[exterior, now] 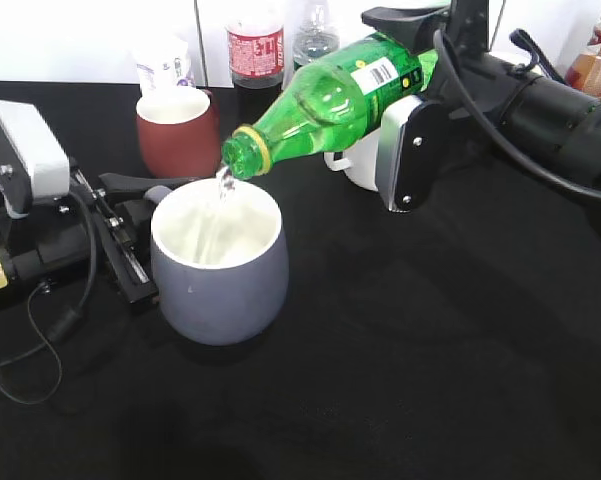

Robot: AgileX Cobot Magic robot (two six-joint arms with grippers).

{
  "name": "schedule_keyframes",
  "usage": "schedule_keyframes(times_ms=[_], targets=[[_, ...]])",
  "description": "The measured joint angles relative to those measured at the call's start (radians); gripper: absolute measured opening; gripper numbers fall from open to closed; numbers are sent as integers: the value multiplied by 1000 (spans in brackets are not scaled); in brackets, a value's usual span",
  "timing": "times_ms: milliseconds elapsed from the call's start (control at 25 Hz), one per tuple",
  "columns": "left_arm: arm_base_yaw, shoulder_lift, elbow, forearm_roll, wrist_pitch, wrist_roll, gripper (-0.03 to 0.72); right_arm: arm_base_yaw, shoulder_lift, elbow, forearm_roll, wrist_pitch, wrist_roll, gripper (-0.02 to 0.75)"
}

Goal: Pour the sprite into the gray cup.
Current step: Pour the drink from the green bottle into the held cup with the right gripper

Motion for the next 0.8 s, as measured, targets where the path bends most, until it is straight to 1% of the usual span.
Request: schedule_keyframes(times_ms=[320,600,720,800], targets=[[0,0,0,1,0,1,71,0,0,-1,-2,-12,-63,456],[0,0,0,2,3,8,71,0,0,-1,-2,-18,-70,456],[0,0,0,2,6,8,71,0,0,-1,-2,-18,54,456],[0,0,0,2,7,8,71,0,0,-1,-2,-20,101,456]])
